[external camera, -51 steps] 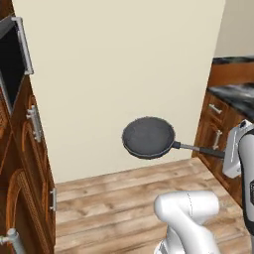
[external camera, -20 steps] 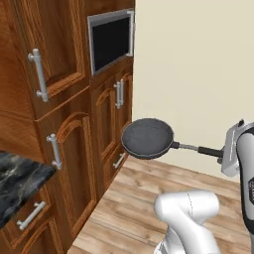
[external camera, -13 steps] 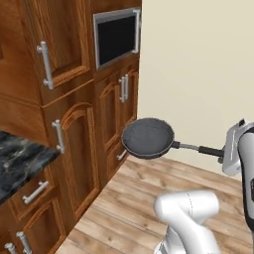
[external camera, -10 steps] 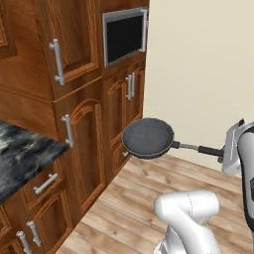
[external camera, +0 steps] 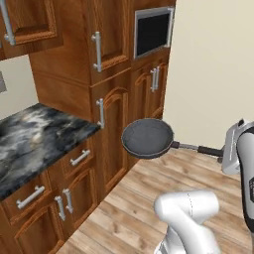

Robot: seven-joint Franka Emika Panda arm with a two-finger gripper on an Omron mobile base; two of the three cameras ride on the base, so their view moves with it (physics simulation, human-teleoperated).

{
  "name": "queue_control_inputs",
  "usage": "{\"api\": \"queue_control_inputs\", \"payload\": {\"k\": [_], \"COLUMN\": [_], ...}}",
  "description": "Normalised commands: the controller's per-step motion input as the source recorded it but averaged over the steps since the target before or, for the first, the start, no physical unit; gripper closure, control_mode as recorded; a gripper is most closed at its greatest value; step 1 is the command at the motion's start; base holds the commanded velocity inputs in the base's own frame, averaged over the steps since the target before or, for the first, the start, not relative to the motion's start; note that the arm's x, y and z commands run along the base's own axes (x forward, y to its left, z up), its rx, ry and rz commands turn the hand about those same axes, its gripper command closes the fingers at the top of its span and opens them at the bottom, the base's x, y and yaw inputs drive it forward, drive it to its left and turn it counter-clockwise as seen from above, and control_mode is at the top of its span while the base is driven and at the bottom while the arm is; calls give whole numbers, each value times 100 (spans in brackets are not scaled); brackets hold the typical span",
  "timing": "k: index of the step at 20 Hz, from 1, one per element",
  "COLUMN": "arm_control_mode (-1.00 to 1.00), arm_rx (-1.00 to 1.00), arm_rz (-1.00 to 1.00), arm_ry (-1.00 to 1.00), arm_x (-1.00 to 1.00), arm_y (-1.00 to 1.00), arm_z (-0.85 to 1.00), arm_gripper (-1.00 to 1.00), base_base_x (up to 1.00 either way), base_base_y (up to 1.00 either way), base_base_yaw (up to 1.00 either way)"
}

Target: Move the pot and pan from the stove into the sink.

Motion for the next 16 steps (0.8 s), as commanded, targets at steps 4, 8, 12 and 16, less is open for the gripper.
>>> {"api": "queue_control_inputs", "payload": {"k": [4,8,12,16], "arm_control_mode": [100,100,100,100], "arm_rx": [0,0,0,0], "arm_rz": [0,0,0,0], "arm_ry": [0,0,0,0], "arm_x": [0,0,0,0], "arm_y": [0,0,0,0], "arm_z": [0,0,0,0], "arm_gripper": [100,100,100,100], "base_base_x": [-53,-52,-49,-45], "base_base_y": [42,43,45,41], "base_base_yaw": [22,21,21,20]}}
